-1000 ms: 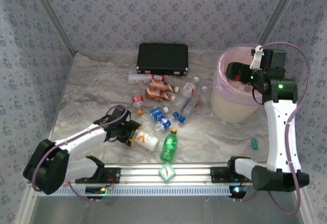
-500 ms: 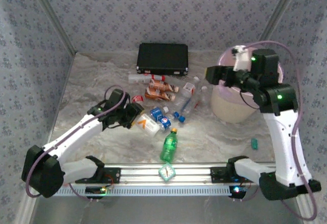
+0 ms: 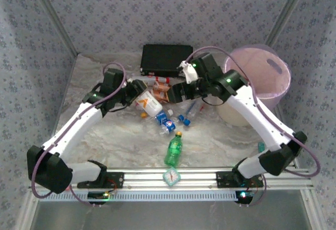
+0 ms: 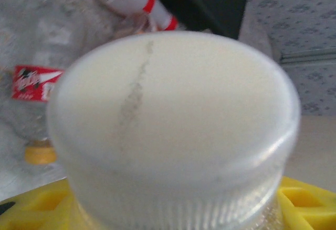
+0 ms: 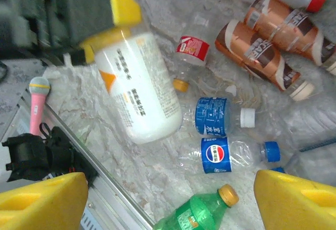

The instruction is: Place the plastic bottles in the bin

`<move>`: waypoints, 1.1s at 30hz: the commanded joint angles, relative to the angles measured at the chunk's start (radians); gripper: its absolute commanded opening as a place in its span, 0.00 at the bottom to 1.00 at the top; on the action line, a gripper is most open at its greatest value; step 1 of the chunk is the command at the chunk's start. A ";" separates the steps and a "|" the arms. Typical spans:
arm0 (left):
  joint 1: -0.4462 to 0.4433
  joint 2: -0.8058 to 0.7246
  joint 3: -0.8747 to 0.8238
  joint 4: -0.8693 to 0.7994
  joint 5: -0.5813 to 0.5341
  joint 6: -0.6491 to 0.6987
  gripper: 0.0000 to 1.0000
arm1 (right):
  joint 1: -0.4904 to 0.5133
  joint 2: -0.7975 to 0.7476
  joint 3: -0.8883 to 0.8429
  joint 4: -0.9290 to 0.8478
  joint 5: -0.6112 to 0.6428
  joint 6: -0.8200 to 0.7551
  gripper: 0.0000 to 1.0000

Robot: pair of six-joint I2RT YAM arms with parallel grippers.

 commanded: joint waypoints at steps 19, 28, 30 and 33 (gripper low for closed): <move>-0.016 0.136 0.055 0.279 0.286 -0.063 0.27 | -0.004 0.250 -0.007 0.221 -0.185 -0.062 0.86; -0.016 0.148 0.043 0.300 0.281 -0.061 0.48 | -0.039 0.245 -0.032 0.266 -0.214 -0.034 0.63; -0.012 0.152 0.045 0.304 0.289 -0.065 0.68 | -0.043 0.245 -0.022 0.264 -0.212 -0.034 0.60; -0.005 0.132 0.045 0.299 0.274 -0.031 0.91 | -0.049 0.219 -0.012 0.245 -0.172 -0.040 0.57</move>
